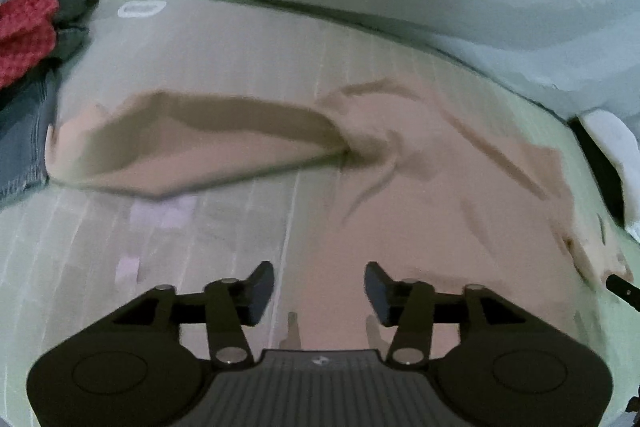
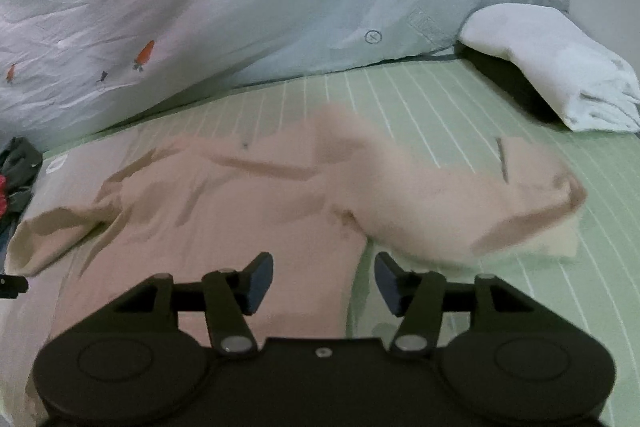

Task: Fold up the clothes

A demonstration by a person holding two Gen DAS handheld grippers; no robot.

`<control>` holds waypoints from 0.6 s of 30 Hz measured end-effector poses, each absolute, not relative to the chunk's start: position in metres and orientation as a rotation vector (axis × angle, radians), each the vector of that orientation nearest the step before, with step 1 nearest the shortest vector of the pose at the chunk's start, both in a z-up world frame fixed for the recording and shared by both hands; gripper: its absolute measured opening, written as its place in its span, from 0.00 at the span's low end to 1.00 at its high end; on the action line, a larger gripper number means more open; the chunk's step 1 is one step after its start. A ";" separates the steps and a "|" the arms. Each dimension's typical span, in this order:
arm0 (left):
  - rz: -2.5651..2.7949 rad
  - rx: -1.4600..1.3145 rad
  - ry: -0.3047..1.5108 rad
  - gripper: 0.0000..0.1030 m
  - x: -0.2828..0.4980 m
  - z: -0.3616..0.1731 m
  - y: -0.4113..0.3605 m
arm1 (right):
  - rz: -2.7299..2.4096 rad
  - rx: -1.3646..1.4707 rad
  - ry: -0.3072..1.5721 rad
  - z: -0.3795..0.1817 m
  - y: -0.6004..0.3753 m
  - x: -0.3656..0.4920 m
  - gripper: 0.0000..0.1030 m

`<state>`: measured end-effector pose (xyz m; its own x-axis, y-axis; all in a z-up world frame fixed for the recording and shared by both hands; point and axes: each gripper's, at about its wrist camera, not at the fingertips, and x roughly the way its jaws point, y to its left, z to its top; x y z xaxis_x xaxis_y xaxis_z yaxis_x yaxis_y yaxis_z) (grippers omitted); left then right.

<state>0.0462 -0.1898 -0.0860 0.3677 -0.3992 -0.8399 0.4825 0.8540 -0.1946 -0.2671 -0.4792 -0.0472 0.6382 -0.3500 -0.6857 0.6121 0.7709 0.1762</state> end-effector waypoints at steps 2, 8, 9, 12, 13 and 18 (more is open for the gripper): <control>-0.539 0.080 1.042 0.63 0.058 -0.088 -0.200 | -0.546 0.408 0.687 -0.048 -0.491 -0.248 0.56; -0.508 0.068 1.060 0.67 0.093 -0.105 -0.238 | -0.517 0.337 0.704 -0.049 -0.533 -0.184 0.69; -0.501 0.068 1.071 0.67 0.100 -0.109 -0.244 | -0.516 0.324 0.712 -0.051 -0.542 -0.170 0.69; -0.494 0.081 1.098 0.67 0.115 -0.119 -0.264 | -0.511 0.317 0.733 -0.056 -0.571 -0.136 0.69; -0.496 0.092 1.097 0.67 0.118 -0.122 -0.270 | -0.507 0.316 0.738 -0.059 -0.579 -0.125 0.69; -0.464 0.131 1.105 0.67 0.135 -0.136 -0.292 | -0.431 0.310 0.808 -0.081 -0.611 -0.072 0.69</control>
